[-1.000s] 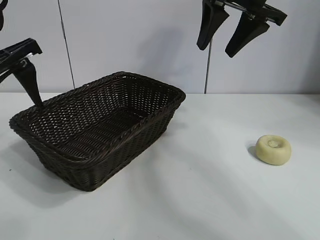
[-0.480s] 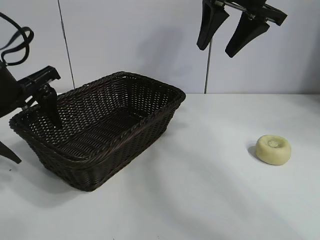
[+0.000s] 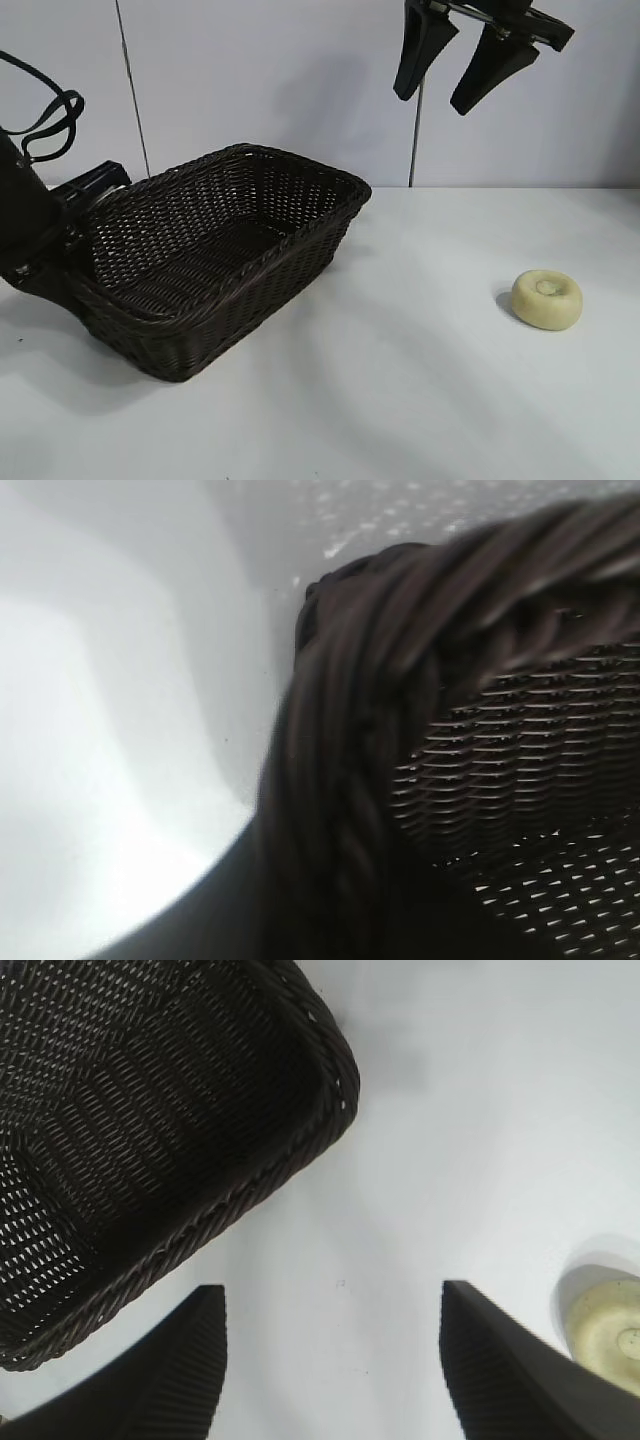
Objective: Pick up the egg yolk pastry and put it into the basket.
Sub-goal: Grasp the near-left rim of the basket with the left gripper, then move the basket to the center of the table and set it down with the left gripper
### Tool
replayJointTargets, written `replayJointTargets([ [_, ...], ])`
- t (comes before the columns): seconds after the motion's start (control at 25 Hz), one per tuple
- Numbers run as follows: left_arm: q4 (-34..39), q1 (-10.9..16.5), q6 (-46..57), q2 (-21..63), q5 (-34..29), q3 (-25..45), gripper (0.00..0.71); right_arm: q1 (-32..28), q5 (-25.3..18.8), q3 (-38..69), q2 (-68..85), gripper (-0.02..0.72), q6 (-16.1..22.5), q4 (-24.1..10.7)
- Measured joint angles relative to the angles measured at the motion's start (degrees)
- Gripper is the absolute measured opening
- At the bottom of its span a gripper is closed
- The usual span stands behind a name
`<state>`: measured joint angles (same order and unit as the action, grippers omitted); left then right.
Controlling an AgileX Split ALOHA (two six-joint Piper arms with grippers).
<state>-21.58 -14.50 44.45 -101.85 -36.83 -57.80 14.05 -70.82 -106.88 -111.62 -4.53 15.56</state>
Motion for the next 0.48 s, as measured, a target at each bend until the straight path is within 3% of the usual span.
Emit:
replayJointTargets([
  [0.24,0.8,0.3,-6.2,1.0,-6.5,-5.7,0.097,0.0,0.0,0.0,0.0,0.453,0.0,0.0],
  [0.48,-1.3,2.3,-17.9,0.4,-12.4,-12.6,0.097,0.0,0.0,0.0,0.0,0.453,0.0,0.0],
])
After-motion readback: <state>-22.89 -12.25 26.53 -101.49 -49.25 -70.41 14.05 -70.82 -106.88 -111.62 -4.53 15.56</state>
